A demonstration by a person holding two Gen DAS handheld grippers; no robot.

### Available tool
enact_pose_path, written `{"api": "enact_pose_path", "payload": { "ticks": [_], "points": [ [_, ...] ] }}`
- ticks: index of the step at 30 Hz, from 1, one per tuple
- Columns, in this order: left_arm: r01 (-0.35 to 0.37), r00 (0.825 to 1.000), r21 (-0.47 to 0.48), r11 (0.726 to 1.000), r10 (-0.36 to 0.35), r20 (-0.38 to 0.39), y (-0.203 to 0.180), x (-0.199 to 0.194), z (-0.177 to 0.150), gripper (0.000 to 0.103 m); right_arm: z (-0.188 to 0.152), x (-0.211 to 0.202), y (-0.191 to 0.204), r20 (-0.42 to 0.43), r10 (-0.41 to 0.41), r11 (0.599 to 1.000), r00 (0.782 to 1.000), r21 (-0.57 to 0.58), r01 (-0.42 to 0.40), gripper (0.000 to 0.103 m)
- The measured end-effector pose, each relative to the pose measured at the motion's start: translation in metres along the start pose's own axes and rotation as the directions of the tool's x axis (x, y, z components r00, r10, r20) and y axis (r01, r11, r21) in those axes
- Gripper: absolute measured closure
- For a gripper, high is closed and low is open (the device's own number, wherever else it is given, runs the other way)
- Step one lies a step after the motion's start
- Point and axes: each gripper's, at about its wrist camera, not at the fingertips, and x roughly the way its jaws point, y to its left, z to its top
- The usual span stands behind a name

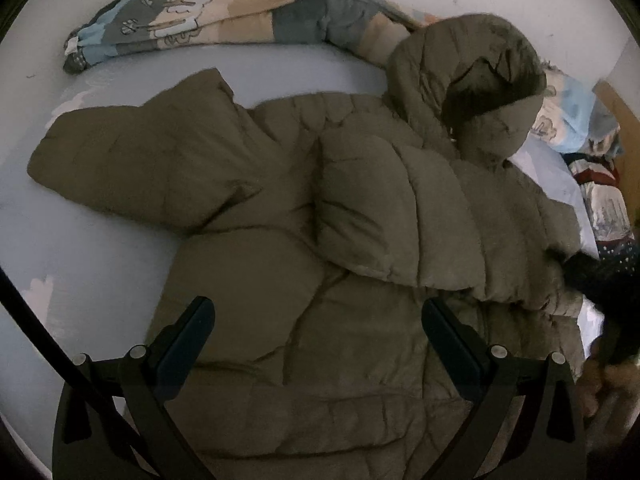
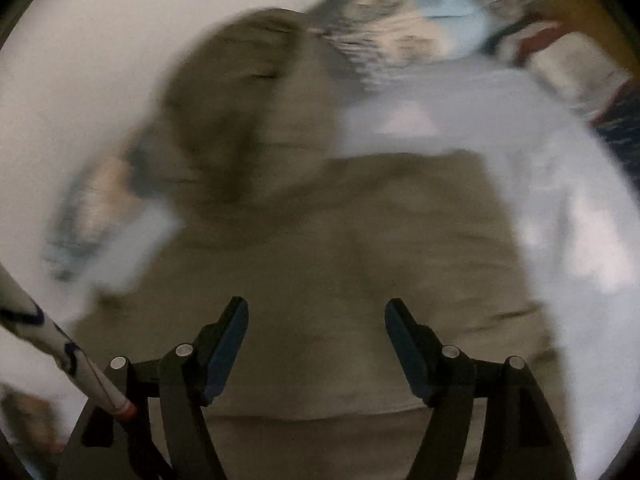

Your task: Fold large clothes

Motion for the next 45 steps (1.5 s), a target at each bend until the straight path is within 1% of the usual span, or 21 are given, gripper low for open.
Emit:
{"api": "enact_pose_path", "payload": {
  "ticks": [1,3,5,7,8,10,11,13,15,18,21,24,28,31,35,36,37,38,39,42,45],
  "points": [
    [0.005,1.000,-0.002,1.000,-0.005,-0.006,-0.001,0.002,0.000,0.000,-0.002,0.010,-0.006,-0.035,-0.031,0.999,0.999,-0.009,0.030,0.028],
    [0.013,1.000,-0.004,1.000,-0.013,-0.011,-0.004,0.003,0.001,0.000,-0.011,0.044,-0.018,-0.164,-0.044,0.999,0.986,-0.024,0.041,0.028],
    [0.007,1.000,0.002,1.000,-0.007,0.004,-0.005,-0.001,0.002,0.000,-0.016,0.045,-0.020,-0.145,-0.034,0.999,0.989,-0.034,0.029,0.028],
    [0.004,1.000,0.002,1.000,-0.004,0.020,-0.003,-0.006,0.003,0.000,-0.015,0.029,-0.021,-0.141,-0.012,1.000,0.990,-0.016,0.010,0.027],
    [0.005,1.000,-0.005,1.000,-0.004,0.029,-0.001,-0.009,0.004,0.000,-0.015,0.017,-0.024,-0.125,0.016,1.000,0.992,0.010,-0.014,0.027],
    [0.013,0.999,-0.033,0.999,-0.012,0.038,0.006,-0.014,0.005,0.000,-0.021,-0.020,-0.028,-0.068,0.141,0.988,0.988,0.066,-0.137,0.027],
    [0.018,0.999,-0.045,0.999,-0.016,0.042,0.009,-0.015,0.006,0.000,-0.026,-0.033,-0.027,-0.057,0.162,0.985,0.985,0.068,-0.158,0.027],
    [0.018,0.999,-0.072,0.997,-0.014,0.049,0.016,-0.017,0.007,0.000,-0.048,-0.065,-0.030,-0.016,0.161,0.985,0.987,0.070,-0.160,0.024],
    [0.010,0.998,-0.085,0.996,-0.006,0.055,0.020,-0.019,0.006,0.000,-0.067,-0.076,-0.030,0.008,0.176,0.982,0.984,0.067,-0.177,0.022],
    [-0.010,0.998,-0.068,0.998,0.014,0.062,0.022,-0.019,0.005,0.000,-0.088,-0.073,-0.029,0.005,0.099,0.993,0.995,0.065,-0.099,0.022],
    [-0.040,0.997,-0.036,0.999,0.042,0.060,0.029,-0.017,0.009,0.000,-0.096,-0.062,-0.022,0.004,0.076,0.991,0.997,0.115,-0.076,0.022],
    [-0.073,0.996,-0.069,0.995,0.076,0.042,0.061,-0.013,0.020,0.000,-0.100,-0.050,-0.003,-0.059,0.118,0.992,0.991,0.045,-0.116,0.029],
    [-0.045,0.998,-0.210,0.977,0.053,0.032,0.125,-0.013,0.034,0.000,-0.098,-0.052,0.013,-0.046,0.101,0.993,0.994,-0.056,-0.104,0.029],
    [-0.034,0.997,-0.327,0.944,0.057,0.059,0.179,-0.021,0.038,0.000,-0.099,-0.052,0.011,-0.055,0.113,0.992,0.992,-0.048,-0.116,0.029],
    [-0.031,0.993,-0.487,0.873,0.084,0.088,0.254,-0.029,0.042,0.002,-0.098,-0.051,0.012,-0.074,0.141,0.988,0.987,-0.051,-0.145,0.029],
    [-0.029,0.991,-0.528,0.849,0.091,0.093,0.279,-0.030,0.044,0.007,-0.097,-0.052,0.012,-0.069,0.145,0.988,0.987,-0.049,-0.149,0.029],
    [-0.030,0.992,-0.543,0.839,0.092,0.086,0.292,-0.028,0.046,0.010,-0.095,-0.053,0.010,-0.062,0.148,0.988,0.987,-0.044,-0.151,0.029],
    [-0.026,0.993,-0.563,0.826,0.085,0.080,0.309,-0.026,0.050,0.021,-0.096,-0.052,0.011,-0.057,0.145,0.988,0.988,-0.042,-0.147,0.029],
    [-0.004,0.994,-0.597,0.802,0.066,0.083,0.334,-0.024,0.052,0.034,-0.096,-0.053,0.010,-0.054,0.141,0.989,0.989,-0.042,-0.143,0.029],
    [0.050,0.995,-0.666,0.744,0.020,0.096,0.377,-0.013,0.055,0.041,-0.097,-0.051,0.007,-0.047,0.126,0.991,0.991,-0.041,-0.128,0.029],
    [0.134,0.988,-0.733,0.667,-0.033,0.151,0.418,0.003,0.053,0.046,-0.098,-0.050,0.007,-0.043,0.127,0.991,0.991,-0.035,-0.129,0.029]
  ]
}}
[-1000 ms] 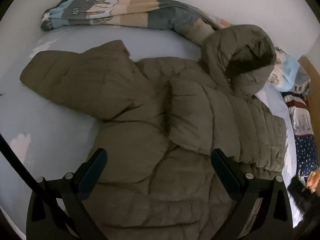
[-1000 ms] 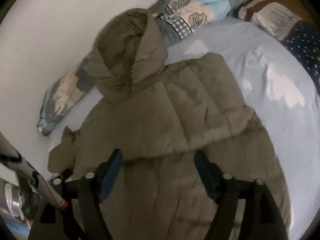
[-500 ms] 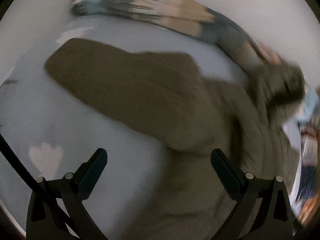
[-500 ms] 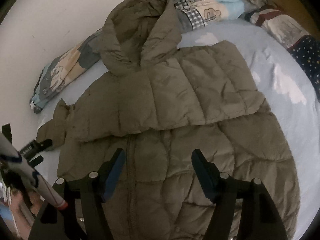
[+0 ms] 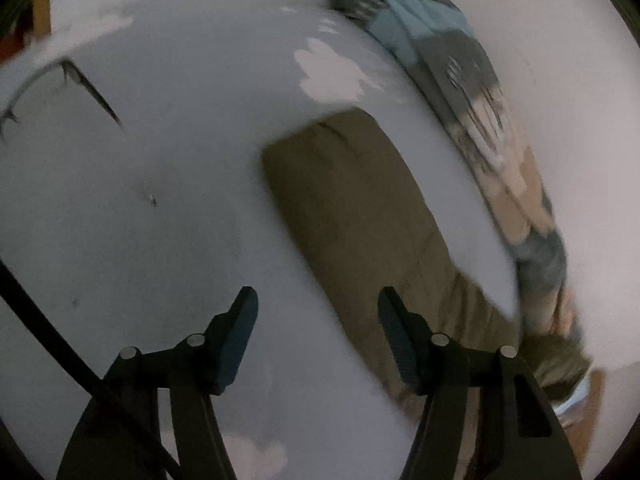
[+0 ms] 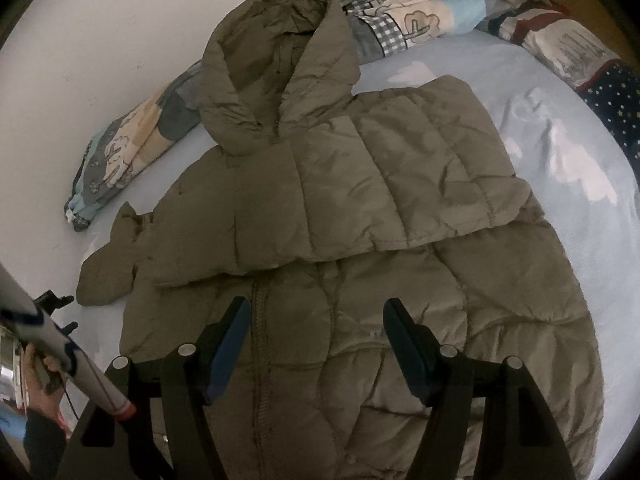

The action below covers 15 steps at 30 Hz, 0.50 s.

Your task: Fold large clothes

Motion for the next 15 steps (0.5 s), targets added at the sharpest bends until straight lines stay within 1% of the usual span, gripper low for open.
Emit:
{"api": "enact_pose_path", "payload": {
  "ticks": [1,2,4,5,6,9,11,12,13,14,15],
  "points": [
    [0.029,1.000,-0.029,0.999,-0.029,-0.001,0.007,0.004,0.006,0.046,0.000,0.001,0.001,0.006,-0.003,1.000,1.000,-0.004,0.003,0.029],
    [0.078,0.997,-0.065,0.995,-0.079,-0.008,0.015,0.011,0.012,0.047,-0.001,0.001,0.002,0.014,-0.009,1.000,1.000,-0.010,0.009,0.029],
    [0.115,0.993,-0.104,0.988,-0.117,-0.011,0.022,0.019,0.018,0.055,-0.001,0.002,0.004,0.025,-0.013,1.000,1.000,-0.017,0.014,0.029],
    [0.117,0.993,-0.114,0.987,-0.118,0.001,0.025,0.024,0.022,0.058,-0.002,0.004,0.004,0.027,-0.012,1.000,1.000,-0.019,0.013,0.029],
    [0.115,0.993,-0.117,0.987,-0.114,0.010,0.023,0.028,0.025,0.058,-0.002,0.005,0.004,0.027,-0.016,1.000,1.000,-0.020,0.016,0.029],
    [0.153,0.988,-0.134,0.979,-0.147,0.055,0.026,0.038,0.033,0.058,-0.004,0.010,0.002,0.026,-0.025,0.999,0.999,-0.019,0.025,0.029],
    [0.172,0.984,-0.148,0.974,-0.164,0.066,0.024,0.047,0.037,0.058,-0.004,0.013,0.000,0.026,-0.033,0.999,0.999,-0.019,0.033,0.029],
    [0.166,0.985,-0.147,0.975,-0.156,0.076,0.021,0.050,0.037,0.058,-0.004,0.014,-0.001,0.027,-0.036,0.999,0.999,-0.018,0.037,0.029],
    [0.155,0.986,-0.138,0.978,-0.144,0.089,0.019,0.050,0.039,0.064,-0.003,0.014,-0.001,0.028,-0.035,0.999,0.999,-0.018,0.036,0.029],
    [0.145,0.986,-0.129,0.981,-0.133,0.098,0.015,0.048,0.038,0.077,-0.003,0.015,-0.001,0.030,-0.035,0.999,0.999,-0.018,0.035,0.029],
    [0.144,0.985,-0.123,0.982,-0.130,0.112,0.011,0.044,0.037,0.082,-0.003,0.015,-0.001,0.034,-0.036,0.999,0.999,-0.019,0.037,0.029]
  ]
}}
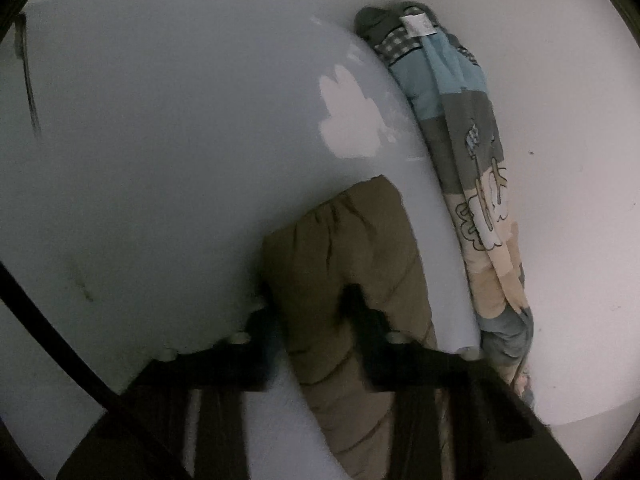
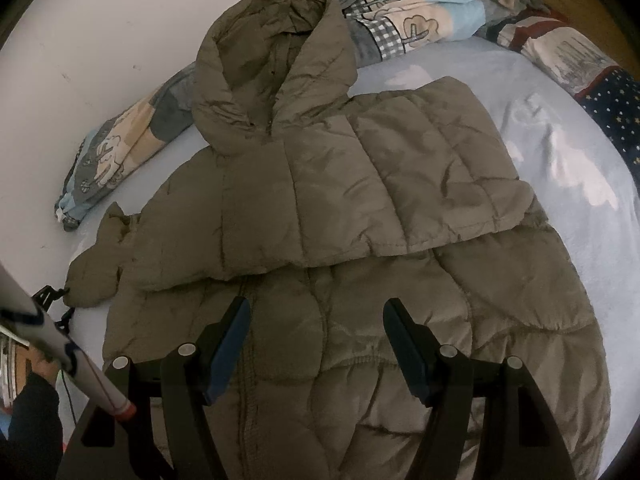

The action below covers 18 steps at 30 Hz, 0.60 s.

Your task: Fold large clothes

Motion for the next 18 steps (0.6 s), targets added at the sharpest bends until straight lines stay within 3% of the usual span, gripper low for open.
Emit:
{"api": "enact_pose_path", "payload": {
  "ticks": [4,8,10,13,18],
  "points": [
    [0.009,0.999,0.067,0.998,-0.012,0.045,-0.023,-0.023,-0.003,0.085,0.002,-0.001,-0.004,0.018,-0.010,1.000,1.000,0.014,0.009,0.029],
    [0.063,0.995,0.164,0.985,-0.075,0.069,-0.068,-0.065,-0.012,0.085,0.007,-0.004,-0.015,0.031,-0.033,0.998,0.999,0.052,0.031,0.029],
    [0.093,0.991,0.215,0.972,-0.111,0.076,-0.098,-0.089,-0.021,0.085,0.007,0.010,-0.018,-0.048,-0.094,0.995,0.994,0.034,0.095,0.029],
    [0.147,0.982,0.297,0.944,-0.174,0.069,-0.146,-0.122,-0.042,0.085,0.000,0.026,-0.025,-0.152,-0.115,0.991,0.982,0.053,0.125,0.029],
    [0.218,0.965,0.446,0.868,-0.261,0.037,-0.227,-0.174,-0.099,0.085,0.015,-0.011,-0.026,-0.045,-0.069,0.995,0.997,0.069,0.072,0.029]
  ]
}}
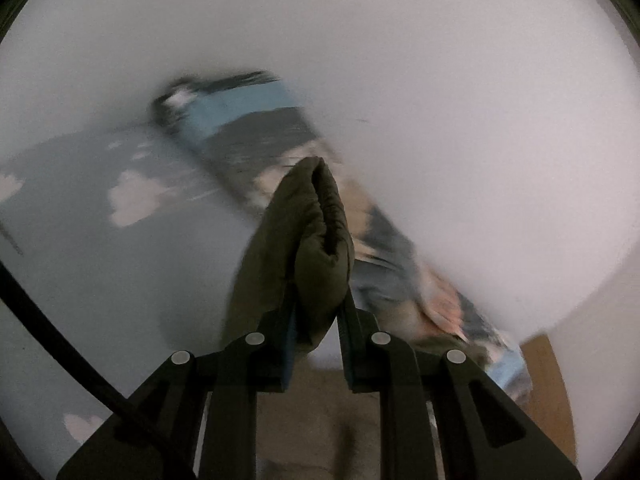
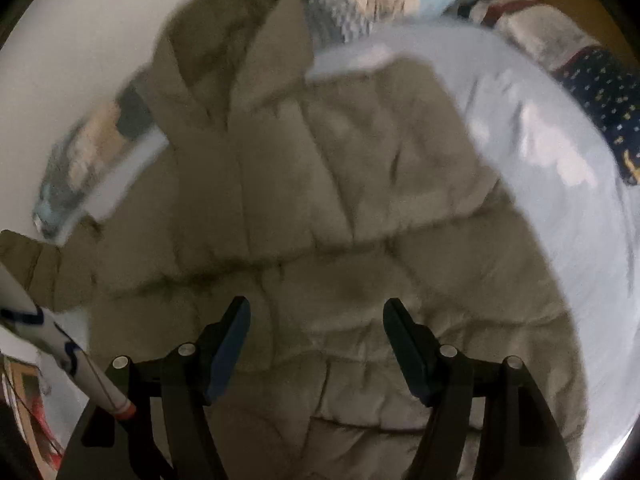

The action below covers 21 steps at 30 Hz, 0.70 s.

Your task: Fold large clothes

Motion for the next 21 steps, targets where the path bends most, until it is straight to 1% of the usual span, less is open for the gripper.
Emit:
{"api": "enact_pose_path", "payload": {
  "ticks": [1,4,7,9,10,12,13,15,17,18,21],
  "points": [
    [0.023,1.000,0.029,0.999,-0.022,-0.005,-0.023,-0.005,-0.005,0.085,0.004,-0.011,-0.005,0.035,-0.002,1.000,0.999,0.013,0.001,0.029],
    [0.092,0.995,0.100,0.991,-0.089,-0.040,-0.087,-0.016,-0.028,0.085,0.011,-0.032,-0.025,0.087,-0.003,0.998,0.996,0.067,-0.003,0.029],
    [0.134,0.989,0.178,0.975,-0.121,-0.083,-0.150,-0.020,-0.060,0.085,0.017,-0.047,-0.044,0.114,0.007,0.992,0.993,0.122,-0.021,0.029],
    [0.165,0.982,0.209,0.964,-0.142,-0.124,-0.184,-0.017,-0.086,0.085,0.021,-0.061,-0.057,0.142,0.017,0.988,0.990,0.151,-0.039,0.029],
    [0.177,0.979,0.214,0.961,-0.149,-0.140,-0.193,-0.015,-0.096,0.085,0.023,-0.069,-0.064,0.160,0.018,0.986,0.987,0.161,-0.044,0.029],
    [0.218,0.964,0.230,0.948,-0.174,-0.199,-0.220,-0.004,-0.129,0.085,0.024,-0.080,-0.072,0.185,0.016,0.984,0.983,0.173,-0.049,0.029],
    [0.227,0.960,0.238,0.945,-0.176,-0.216,-0.225,-0.003,-0.142,0.085,0.024,-0.084,-0.075,0.194,0.015,0.982,0.981,0.180,-0.050,0.029],
    [0.238,0.952,0.265,0.934,-0.170,-0.255,-0.246,0.007,-0.174,0.085,0.025,-0.094,-0.086,0.213,0.020,0.978,0.977,0.200,-0.064,0.029],
    [0.250,0.938,0.279,0.927,-0.160,-0.309,-0.263,0.023,-0.209,0.085,0.026,-0.101,-0.095,0.219,0.027,0.974,0.975,0.212,-0.075,0.029],
    [0.253,0.932,0.281,0.926,-0.155,-0.329,-0.267,0.031,-0.221,0.085,0.028,-0.104,-0.101,0.223,0.028,0.973,0.974,0.219,-0.078,0.029],
    [0.258,0.907,0.296,0.920,-0.124,-0.403,-0.276,0.062,-0.271,0.085,0.030,-0.112,-0.113,0.234,0.024,0.968,0.972,0.236,-0.081,0.029]
  ]
}}
